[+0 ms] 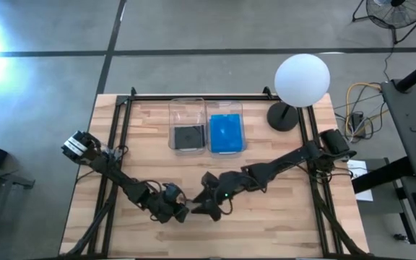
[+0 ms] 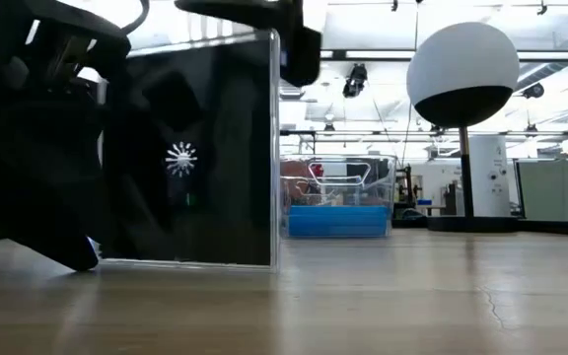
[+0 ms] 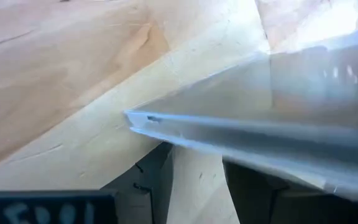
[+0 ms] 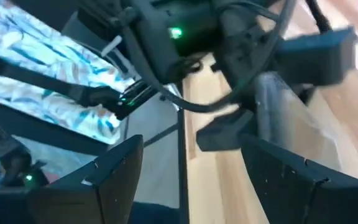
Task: Pick & place jewel cases by type
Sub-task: Put the black CD case into the left transparent bin
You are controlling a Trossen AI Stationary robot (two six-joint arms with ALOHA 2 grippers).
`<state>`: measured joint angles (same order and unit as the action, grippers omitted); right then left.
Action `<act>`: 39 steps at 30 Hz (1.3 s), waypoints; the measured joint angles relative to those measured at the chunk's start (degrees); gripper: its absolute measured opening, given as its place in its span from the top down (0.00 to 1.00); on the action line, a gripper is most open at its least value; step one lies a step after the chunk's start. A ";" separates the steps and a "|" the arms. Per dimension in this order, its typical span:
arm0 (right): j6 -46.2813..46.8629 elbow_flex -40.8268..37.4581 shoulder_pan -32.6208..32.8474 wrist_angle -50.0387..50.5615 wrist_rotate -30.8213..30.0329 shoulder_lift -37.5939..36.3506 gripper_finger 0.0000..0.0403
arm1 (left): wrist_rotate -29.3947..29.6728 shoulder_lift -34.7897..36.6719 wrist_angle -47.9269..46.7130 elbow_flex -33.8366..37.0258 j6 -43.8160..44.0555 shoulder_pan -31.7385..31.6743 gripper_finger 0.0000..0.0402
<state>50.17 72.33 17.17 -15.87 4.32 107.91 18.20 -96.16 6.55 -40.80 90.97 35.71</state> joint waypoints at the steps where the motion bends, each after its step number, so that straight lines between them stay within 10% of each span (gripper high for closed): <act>1: -1.02 0.61 0.00 0.34 -0.19 0.23 0.34 | 0.10 0.00 -0.02 0.00 -0.23 0.02 0.69; 10: -3.40 5.65 -0.07 16.40 -1.79 2.99 0.34 | -0.23 0.02 -0.11 0.10 -0.91 0.72 0.69; 34: 0.62 5.92 1.75 9.46 -1.54 4.60 0.35 | 2.12 0.20 -0.51 0.74 -0.72 2.07 0.69; 39: 2.72 5.76 2.70 5.98 -9.92 4.89 0.36 | 2.42 0.20 -0.59 0.76 -0.81 2.05 0.69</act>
<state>52.89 78.08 19.87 -9.88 -5.59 112.79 20.62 -95.96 5.96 -40.03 90.15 37.76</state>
